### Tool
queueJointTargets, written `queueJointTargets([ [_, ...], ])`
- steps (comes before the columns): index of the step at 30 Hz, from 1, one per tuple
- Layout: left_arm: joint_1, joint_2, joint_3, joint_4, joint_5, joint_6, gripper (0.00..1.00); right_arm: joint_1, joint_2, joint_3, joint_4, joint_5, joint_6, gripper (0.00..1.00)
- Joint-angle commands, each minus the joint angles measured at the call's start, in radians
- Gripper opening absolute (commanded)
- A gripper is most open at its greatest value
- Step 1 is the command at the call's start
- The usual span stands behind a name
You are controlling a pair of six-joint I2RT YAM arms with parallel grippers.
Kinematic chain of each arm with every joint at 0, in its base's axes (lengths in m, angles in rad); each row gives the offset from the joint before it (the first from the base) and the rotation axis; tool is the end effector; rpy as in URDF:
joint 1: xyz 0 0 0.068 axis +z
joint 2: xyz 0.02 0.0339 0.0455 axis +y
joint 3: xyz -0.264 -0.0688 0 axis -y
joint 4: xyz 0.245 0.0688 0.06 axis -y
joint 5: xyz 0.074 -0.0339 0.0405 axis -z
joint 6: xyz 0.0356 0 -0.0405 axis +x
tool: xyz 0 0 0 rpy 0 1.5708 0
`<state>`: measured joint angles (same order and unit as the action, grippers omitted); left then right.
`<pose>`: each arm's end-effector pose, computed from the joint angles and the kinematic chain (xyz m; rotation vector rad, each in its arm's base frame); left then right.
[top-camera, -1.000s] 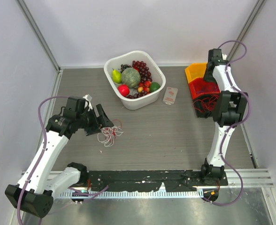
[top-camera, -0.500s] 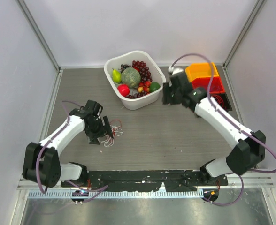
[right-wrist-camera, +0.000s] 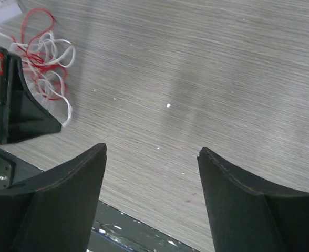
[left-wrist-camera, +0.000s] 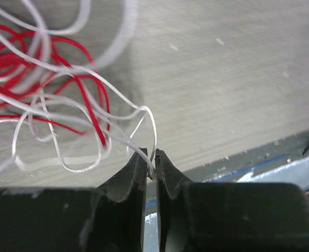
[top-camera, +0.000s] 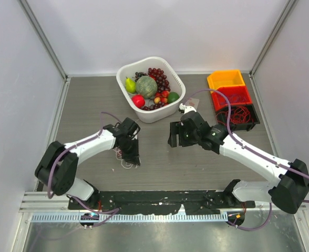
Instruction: Untangle the cables
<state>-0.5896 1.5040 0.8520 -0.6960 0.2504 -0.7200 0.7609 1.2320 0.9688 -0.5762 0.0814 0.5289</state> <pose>0.2091 -0.1505 0.1701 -0.1571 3.0707 -0.5164 0.1885 0.1755 0.2752 -0.2473 2.4545 0.4875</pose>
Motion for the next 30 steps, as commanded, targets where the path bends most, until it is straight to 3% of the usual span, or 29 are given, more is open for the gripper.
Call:
queueJointTargets([
  [1,-0.055,-0.154,0.033,0.036,0.059,-0.03,0.13,0.009,-0.075,-0.063,0.186,-0.012,0.012,0.81],
  [2,-0.055,-0.183,0.029,0.035,0.079,-0.03,0.14,0.005,-0.074,-0.111,0.215,-0.061,0.023,0.88],
  [3,-0.056,-0.217,0.027,0.029,0.087,-0.029,0.16,0.003,-0.054,-0.12,0.254,-0.11,0.046,0.88],
  [4,-0.056,-0.249,0.028,0.01,0.078,-0.03,0.24,0.003,-0.034,-0.12,0.268,-0.182,0.046,0.88],
  [7,-0.053,-0.347,0.032,-0.025,0.02,-0.044,0.68,0.029,0.035,-0.116,0.341,-0.268,0.043,0.88],
  [9,-0.052,-0.384,0.044,-0.06,-0.025,-0.053,0.83,0.046,0.087,-0.093,0.352,-0.29,0.034,0.84],
  [12,-0.038,-0.404,0.055,-0.124,-0.089,-0.056,0.83,0.08,0.167,-0.038,0.349,-0.31,0.028,0.79],
  [15,0.002,-0.412,0.039,-0.148,-0.135,-0.059,0.73,0.136,0.256,0.02,0.326,-0.305,0.017,0.72],
  [18,0.111,-0.413,-0.004,-0.122,-0.073,-0.056,0.69,0.181,0.323,0.03,0.354,-0.289,0.014,0.64],
  [21,0.183,-0.383,-0.022,-0.1,0.004,-0.039,0.75,0.215,0.365,0.025,0.404,-0.289,0.023,0.59],
  [25,0.185,-0.297,-0.001,-0.111,-0.051,-0.01,0.85,0.245,0.437,0.047,0.43,-0.284,0.003,0.56],
  [30,0.185,-0.139,0.035,-0.07,-0.082,0.027,0.85,0.252,0.504,0.085,0.447,-0.256,-0.029,0.47],
])
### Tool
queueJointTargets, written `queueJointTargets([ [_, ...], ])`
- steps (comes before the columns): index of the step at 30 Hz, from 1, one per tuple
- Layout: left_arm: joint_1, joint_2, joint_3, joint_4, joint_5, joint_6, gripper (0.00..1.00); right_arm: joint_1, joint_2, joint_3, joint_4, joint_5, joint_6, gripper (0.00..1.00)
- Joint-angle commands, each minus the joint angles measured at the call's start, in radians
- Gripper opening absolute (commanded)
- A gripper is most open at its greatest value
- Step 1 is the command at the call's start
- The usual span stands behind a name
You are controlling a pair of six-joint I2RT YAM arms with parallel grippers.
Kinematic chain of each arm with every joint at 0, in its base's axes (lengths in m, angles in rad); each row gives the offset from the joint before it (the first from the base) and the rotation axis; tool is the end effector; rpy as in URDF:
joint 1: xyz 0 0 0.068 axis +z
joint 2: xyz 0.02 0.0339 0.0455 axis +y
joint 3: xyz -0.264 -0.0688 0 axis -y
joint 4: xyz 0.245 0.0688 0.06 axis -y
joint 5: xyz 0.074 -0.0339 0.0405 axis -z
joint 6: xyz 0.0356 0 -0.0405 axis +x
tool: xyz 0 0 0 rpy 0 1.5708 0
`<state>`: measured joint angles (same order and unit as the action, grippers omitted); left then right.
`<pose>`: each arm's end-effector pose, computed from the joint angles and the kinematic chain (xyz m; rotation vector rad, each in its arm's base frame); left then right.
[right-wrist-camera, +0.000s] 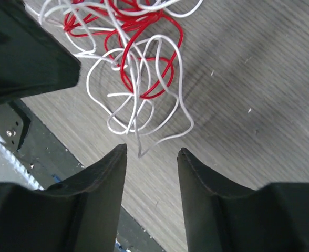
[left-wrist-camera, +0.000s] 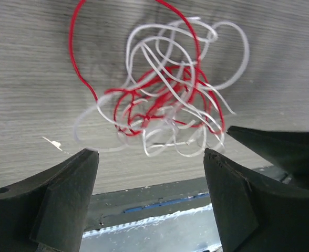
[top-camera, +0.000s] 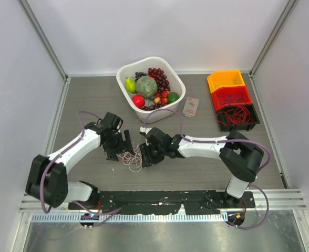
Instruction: Untangle the cables
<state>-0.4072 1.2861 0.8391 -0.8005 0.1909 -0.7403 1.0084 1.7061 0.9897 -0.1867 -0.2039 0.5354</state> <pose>0.2061 -0.0962 0.2118 -0.4410 2.8995 -0.4954 0.1790 0.2976 0.1740 -0.7192 2.5789 0.8434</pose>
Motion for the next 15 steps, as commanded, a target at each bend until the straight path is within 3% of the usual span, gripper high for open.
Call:
queueJointTargets([
  [1,0.002,0.113,0.058,0.04,-0.027,0.051,0.85,0.004,0.046,0.072,0.059,0.037,-0.041,0.43],
  [3,0.002,0.162,0.077,0.052,-0.037,0.067,0.84,0.006,0.069,0.101,0.024,0.09,-0.04,0.3],
  [4,0.002,0.186,0.078,0.067,-0.05,0.07,0.83,0.004,0.075,0.121,0.01,0.099,-0.038,0.14],
  [6,0.004,0.238,0.084,0.086,-0.071,0.082,0.82,0.009,0.066,0.133,-0.039,0.124,-0.044,0.01],
  [10,0.004,0.352,0.124,0.072,-0.114,0.101,0.79,0.044,-0.106,0.116,-0.137,0.173,-0.086,0.01],
  [15,0.018,0.375,0.144,0.052,-0.179,0.134,0.78,0.071,-0.351,0.119,-0.279,0.257,-0.095,0.01],
])
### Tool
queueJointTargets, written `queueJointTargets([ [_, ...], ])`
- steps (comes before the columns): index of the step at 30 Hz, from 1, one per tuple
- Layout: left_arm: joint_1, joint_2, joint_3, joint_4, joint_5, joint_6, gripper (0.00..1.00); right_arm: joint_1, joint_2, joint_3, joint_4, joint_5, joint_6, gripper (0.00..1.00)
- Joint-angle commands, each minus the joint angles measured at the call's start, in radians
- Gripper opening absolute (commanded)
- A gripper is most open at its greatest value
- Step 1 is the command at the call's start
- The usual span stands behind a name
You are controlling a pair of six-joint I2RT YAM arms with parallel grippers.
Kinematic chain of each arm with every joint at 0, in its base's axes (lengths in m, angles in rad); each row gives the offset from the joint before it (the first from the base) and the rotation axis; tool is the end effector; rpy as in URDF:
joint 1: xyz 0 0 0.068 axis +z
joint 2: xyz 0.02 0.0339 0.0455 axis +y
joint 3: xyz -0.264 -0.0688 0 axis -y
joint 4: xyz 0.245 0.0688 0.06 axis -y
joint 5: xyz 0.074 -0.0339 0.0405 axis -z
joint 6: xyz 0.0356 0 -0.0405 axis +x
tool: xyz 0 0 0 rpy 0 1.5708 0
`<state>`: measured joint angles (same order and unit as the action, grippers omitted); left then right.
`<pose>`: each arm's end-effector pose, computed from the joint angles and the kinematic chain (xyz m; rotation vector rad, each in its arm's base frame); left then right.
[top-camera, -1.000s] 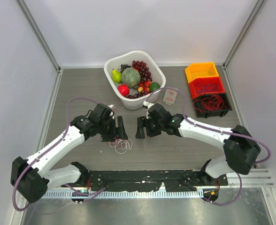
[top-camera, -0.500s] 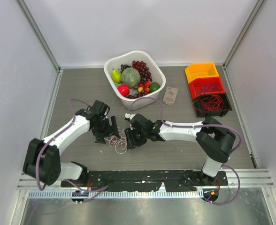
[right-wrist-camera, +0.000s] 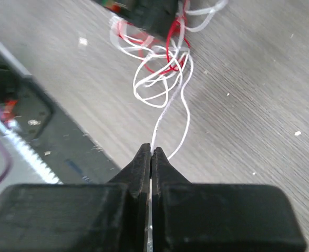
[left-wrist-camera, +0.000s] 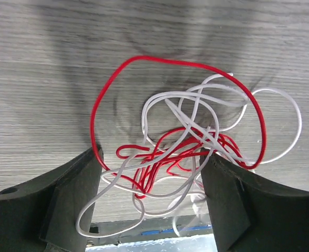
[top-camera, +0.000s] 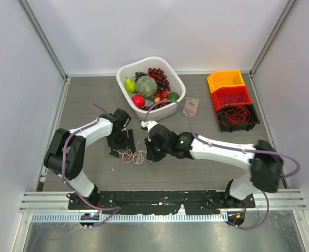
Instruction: Untangle the cables
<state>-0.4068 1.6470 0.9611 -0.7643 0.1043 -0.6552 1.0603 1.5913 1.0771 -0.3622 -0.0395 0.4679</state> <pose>0.2565 -0.1145 0.1594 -0.3721 3.0592 -0.2329 0.1641 0.2959 0.2250 -0.7715 2.4649 0.6835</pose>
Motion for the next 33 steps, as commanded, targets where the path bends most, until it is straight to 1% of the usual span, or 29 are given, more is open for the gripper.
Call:
queueJointTargets([
  [1,0.028,0.013,0.019,0.016,-0.095,0.054,0.78,0.02,-0.299,0.043,-0.118,0.099,-0.026,0.01],
  [3,0.052,0.017,0.019,0.017,-0.091,0.06,0.77,0.02,-0.371,0.099,-0.181,0.144,-0.032,0.01],
  [7,0.079,0.023,0.025,0.007,-0.089,0.077,0.76,0.02,-0.461,0.283,-0.331,0.347,-0.077,0.0],
  [8,0.08,0.022,0.025,-0.003,-0.086,0.083,0.76,0.02,-0.474,0.352,-0.34,0.384,-0.086,0.01],
  [9,0.08,0.017,0.021,-0.004,-0.087,0.086,0.76,0.021,-0.491,0.381,-0.34,0.433,-0.104,0.01],
  [13,0.083,-0.021,-0.016,0.005,-0.095,0.081,0.76,0.021,-0.511,0.588,-0.301,0.545,-0.179,0.01],
  [14,0.086,-0.027,-0.025,0.01,-0.097,0.078,0.76,0.021,-0.505,0.66,-0.296,0.556,-0.199,0.01],
  [17,0.088,-0.044,-0.039,0.013,-0.095,0.072,0.76,0.02,-0.501,0.756,-0.261,0.578,-0.232,0.01],
  [20,0.091,-0.064,-0.041,-0.003,-0.097,0.078,0.76,0.02,-0.511,0.756,-0.219,0.56,-0.239,0.01],
  [22,0.095,-0.081,-0.047,-0.007,-0.14,0.089,0.77,0.018,-0.508,0.764,-0.198,0.514,-0.253,0.01],
  [24,0.106,-0.098,-0.051,-0.02,-0.144,0.092,0.77,0.02,-0.495,0.828,-0.187,0.489,-0.262,0.01],
  [26,0.111,-0.116,-0.055,-0.021,-0.143,0.089,0.77,0.02,-0.479,0.897,-0.19,0.497,-0.273,0.01],
  [28,0.112,-0.137,-0.045,-0.027,-0.137,0.083,0.77,0.02,-0.478,0.902,-0.201,0.533,-0.296,0.01],
  [30,0.111,-0.17,-0.018,-0.049,-0.121,0.078,0.77,0.021,-0.49,0.83,-0.205,0.572,-0.288,0.01],
  [33,0.112,-0.251,0.04,-0.092,-0.111,0.081,0.81,0.02,-0.504,0.63,-0.207,0.586,-0.22,0.01],
])
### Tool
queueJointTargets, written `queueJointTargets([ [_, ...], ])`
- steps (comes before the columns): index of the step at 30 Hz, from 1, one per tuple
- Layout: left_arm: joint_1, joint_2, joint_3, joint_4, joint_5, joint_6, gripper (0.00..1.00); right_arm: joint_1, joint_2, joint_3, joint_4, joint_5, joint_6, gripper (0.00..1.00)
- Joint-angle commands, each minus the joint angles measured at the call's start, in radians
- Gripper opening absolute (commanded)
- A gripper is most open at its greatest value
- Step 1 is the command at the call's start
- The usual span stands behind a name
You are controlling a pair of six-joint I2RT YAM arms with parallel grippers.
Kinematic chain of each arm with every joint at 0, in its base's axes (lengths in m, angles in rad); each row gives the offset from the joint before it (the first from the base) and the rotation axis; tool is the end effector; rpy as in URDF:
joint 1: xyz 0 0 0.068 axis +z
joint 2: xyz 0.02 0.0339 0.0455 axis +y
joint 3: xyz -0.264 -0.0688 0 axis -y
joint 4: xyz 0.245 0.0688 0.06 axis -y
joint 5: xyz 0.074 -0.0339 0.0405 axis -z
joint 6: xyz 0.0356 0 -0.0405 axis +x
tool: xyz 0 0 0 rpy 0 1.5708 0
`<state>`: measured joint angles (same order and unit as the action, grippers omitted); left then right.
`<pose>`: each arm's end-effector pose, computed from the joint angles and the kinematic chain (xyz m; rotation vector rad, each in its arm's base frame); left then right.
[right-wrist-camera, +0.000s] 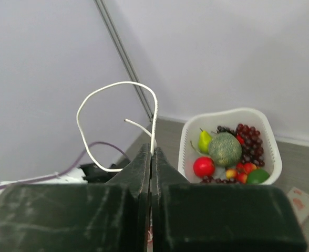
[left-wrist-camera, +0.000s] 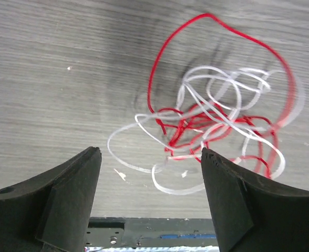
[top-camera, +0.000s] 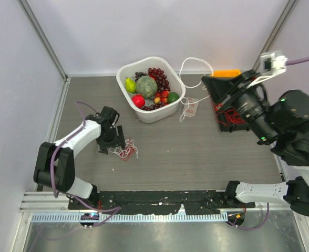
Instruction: Untangle the cables
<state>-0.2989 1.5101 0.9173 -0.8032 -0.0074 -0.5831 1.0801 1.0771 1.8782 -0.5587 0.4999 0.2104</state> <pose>0.2483 -0.0762 0.1820 -0.4228 2.9485 -0.1014 0.0737 0.1017 0.5889 -0.1669 1.3887 0.7503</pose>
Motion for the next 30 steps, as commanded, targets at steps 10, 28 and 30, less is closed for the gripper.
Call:
queueJointTargets([
  [10,0.003,-0.313,0.178,-0.096,0.148,-0.078,0.85,-0.009,-0.029,-0.536,-0.116,0.135,0.245,0.01],
  [28,0.003,-0.439,0.223,-0.149,0.331,-0.046,0.98,-0.819,0.389,-0.09,-0.095,-0.084,0.112,0.01],
  [30,0.003,-0.458,0.219,-0.168,0.336,-0.021,0.97,-0.867,0.443,-0.027,-0.069,-0.093,0.103,0.01],
])
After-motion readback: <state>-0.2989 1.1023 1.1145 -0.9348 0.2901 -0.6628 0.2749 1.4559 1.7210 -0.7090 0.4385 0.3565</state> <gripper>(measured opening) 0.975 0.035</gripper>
